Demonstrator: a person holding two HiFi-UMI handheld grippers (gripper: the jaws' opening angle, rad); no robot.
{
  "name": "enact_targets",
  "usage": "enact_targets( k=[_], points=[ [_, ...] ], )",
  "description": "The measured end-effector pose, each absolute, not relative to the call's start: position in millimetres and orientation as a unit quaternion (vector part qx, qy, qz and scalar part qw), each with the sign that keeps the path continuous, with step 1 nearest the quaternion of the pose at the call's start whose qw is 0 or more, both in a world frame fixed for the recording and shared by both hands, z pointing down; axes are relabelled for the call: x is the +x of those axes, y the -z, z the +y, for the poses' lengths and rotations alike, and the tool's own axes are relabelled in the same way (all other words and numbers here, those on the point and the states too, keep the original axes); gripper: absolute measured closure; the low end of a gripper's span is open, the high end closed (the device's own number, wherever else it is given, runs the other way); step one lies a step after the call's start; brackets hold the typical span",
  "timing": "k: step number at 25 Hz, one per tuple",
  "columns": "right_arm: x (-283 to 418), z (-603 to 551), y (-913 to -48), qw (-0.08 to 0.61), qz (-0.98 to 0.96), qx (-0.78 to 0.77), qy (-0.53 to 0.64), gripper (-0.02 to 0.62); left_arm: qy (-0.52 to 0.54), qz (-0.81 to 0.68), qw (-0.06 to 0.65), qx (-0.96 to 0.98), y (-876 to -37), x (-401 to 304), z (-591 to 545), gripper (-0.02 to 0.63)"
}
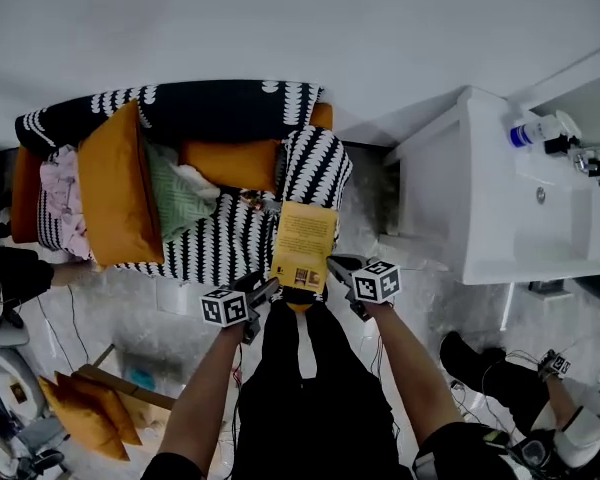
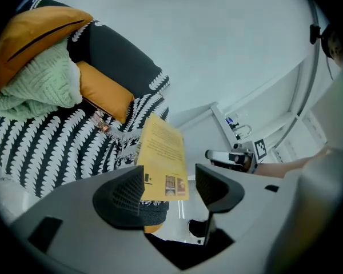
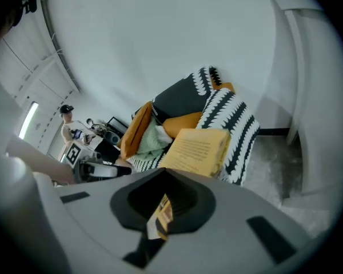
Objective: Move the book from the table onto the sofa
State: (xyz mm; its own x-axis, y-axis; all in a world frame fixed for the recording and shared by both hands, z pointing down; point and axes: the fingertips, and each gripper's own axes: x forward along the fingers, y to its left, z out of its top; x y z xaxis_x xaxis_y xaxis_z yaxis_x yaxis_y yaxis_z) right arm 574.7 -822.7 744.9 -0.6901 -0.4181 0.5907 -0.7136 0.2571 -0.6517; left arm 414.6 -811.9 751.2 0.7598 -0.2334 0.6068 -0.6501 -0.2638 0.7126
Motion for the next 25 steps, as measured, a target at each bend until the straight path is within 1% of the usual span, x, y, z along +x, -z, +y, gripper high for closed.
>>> enact_targets(
  k=[2, 5, 7, 10, 13, 15, 18, 21, 25],
  points=[
    [565.1, -808.9, -734.3, 0.164, -0.785, 0.337, -0.493, 0.588, -0.181, -0.282, 0.54, 0.772, -735.4, 416.6, -811.4, 0.371],
    [549.0, -779.6, -719.8, 0.2, -0.796, 0.291, -0.492, 0.588, -0.146, -0.281, 0.551, 0.772, -708.3, 419.2, -808.8, 0.518],
    [541.3, -758.8, -710.3, 0.228, -0.804, 0.262, -0.483, 0.588, -0.123, -0.286, 0.557, 0.77, -694.3, 422.1, -805.3, 0.566],
    [541.6, -736.7, -693.2, 0.237, -0.806, 0.246, -0.483, 0.588, -0.098, -0.275, 0.565, 0.772, -677.0, 433.2, -792.3, 0.586],
    [549.6, -725.2, -673.1, 0.214, -0.806, 0.249, -0.492, 0.588, -0.077, -0.249, 0.568, 0.78, -657.1, 447.8, -771.0, 0.591],
    [553.7, -721.1, -660.4, 0.198, -0.811, 0.253, -0.49, 0.588, -0.075, -0.229, 0.56, 0.792, -644.1, 453.0, -755.9, 0.591],
    [558.1, -712.0, -646.0, 0.198, -0.825, 0.245, -0.469, 0.588, -0.091, -0.213, 0.536, 0.812, -628.3, 451.8, -735.6, 0.591],
    [563.1, -708.3, -637.1, 0.191, -0.83, 0.241, -0.466, 0.588, -0.073, -0.229, 0.524, 0.817, -610.6, 440.1, -734.3, 0.591],
    [569.2, -705.3, -635.2, 0.202, -0.833, 0.238, -0.457, 0.588, -0.01, -0.274, 0.517, 0.811, -588.4, 425.4, -746.4, 0.591]
  ],
)
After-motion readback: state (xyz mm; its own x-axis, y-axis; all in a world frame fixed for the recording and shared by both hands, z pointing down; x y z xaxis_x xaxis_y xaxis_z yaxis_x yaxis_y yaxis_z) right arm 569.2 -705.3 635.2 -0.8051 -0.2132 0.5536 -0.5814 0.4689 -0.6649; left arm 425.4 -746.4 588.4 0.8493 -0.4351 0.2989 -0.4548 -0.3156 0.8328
